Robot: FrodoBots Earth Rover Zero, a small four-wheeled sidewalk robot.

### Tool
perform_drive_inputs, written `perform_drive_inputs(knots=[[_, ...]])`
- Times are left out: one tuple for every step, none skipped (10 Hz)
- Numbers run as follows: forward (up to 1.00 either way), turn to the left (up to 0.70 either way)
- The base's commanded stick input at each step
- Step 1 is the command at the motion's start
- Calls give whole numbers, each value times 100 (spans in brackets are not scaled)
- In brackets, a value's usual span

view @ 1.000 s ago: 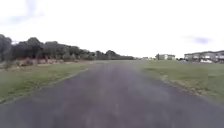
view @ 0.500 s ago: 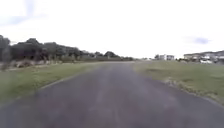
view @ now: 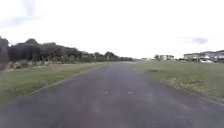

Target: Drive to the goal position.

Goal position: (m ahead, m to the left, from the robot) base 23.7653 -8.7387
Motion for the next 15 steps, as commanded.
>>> perform_drive_inputs(knots=[[70,0],[70,0],[70,0],[70,0],[70,0],[70,0],[70,0],[70,0],[70,0],[70,0],[70,0],[70,0],[70,0],[70,0],[70,0]])
